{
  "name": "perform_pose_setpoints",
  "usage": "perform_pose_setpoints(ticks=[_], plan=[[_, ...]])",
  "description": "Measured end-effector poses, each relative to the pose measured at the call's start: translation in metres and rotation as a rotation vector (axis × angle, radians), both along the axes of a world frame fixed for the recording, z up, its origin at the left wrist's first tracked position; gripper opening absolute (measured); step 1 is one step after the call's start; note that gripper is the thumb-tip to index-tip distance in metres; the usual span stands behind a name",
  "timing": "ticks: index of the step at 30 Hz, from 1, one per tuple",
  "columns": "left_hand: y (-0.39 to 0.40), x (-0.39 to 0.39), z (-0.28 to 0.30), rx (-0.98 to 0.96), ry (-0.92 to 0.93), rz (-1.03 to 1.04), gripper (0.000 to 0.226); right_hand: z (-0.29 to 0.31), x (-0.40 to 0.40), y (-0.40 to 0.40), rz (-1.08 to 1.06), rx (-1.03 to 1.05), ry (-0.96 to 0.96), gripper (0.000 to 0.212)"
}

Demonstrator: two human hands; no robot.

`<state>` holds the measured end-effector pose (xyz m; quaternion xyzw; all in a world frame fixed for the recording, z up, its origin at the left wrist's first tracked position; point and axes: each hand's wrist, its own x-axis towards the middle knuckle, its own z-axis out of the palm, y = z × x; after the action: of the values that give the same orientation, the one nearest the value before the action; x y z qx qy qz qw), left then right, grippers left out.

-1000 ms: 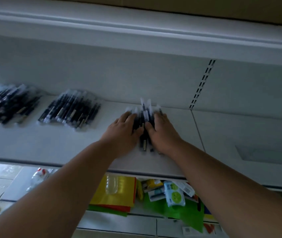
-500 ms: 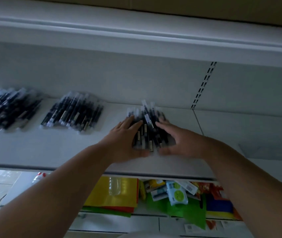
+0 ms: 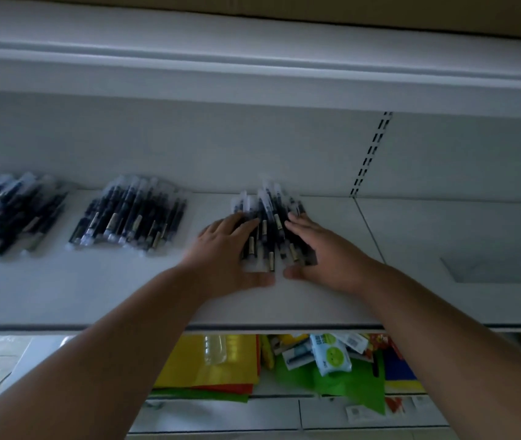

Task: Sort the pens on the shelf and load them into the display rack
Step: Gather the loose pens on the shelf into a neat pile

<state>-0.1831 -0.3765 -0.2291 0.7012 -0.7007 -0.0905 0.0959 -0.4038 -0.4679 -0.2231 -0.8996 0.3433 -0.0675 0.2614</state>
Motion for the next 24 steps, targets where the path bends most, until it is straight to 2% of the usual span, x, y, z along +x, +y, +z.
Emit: perform_pose_setpoints(ticks=[2, 5, 8, 13, 19, 22, 24], plan=[[-0.002, -0.002, -0.002, -0.010, -0.020, 0.011, 0.120, 0.000, 0.001, -0.004, 0.005, -0.005, -0.001, 0.096], [-0.008, -0.004, -0.001, -0.075, -0.020, 0.069, 0.097, -0.003, 0.007, -0.010, -0.076, -0.092, -0.113, 0.082], [-0.011, -0.009, -0.001, -0.088, -0.039, 0.093, 0.092, -0.006, 0.008, -0.013, -0.169, -0.124, -0.215, 0.070], [-0.008, -0.002, 0.000, -0.080, 0.041, 0.067, 0.097, -0.001, -0.006, -0.019, 0.035, 0.038, -0.078, 0.084], [-0.011, -0.001, -0.004, -0.133, 0.106, 0.104, 0.093, -0.003, 0.002, -0.025, -0.048, -0.057, -0.218, 0.070], [-0.013, 0.003, -0.003, -0.119, 0.153, 0.105, 0.095, -0.005, 0.007, -0.021, -0.009, -0.084, -0.164, 0.085], [-0.013, 0.009, 0.000, -0.102, 0.269, 0.112, 0.091, -0.005, 0.010, -0.019, 0.004, -0.142, -0.125, 0.094]])
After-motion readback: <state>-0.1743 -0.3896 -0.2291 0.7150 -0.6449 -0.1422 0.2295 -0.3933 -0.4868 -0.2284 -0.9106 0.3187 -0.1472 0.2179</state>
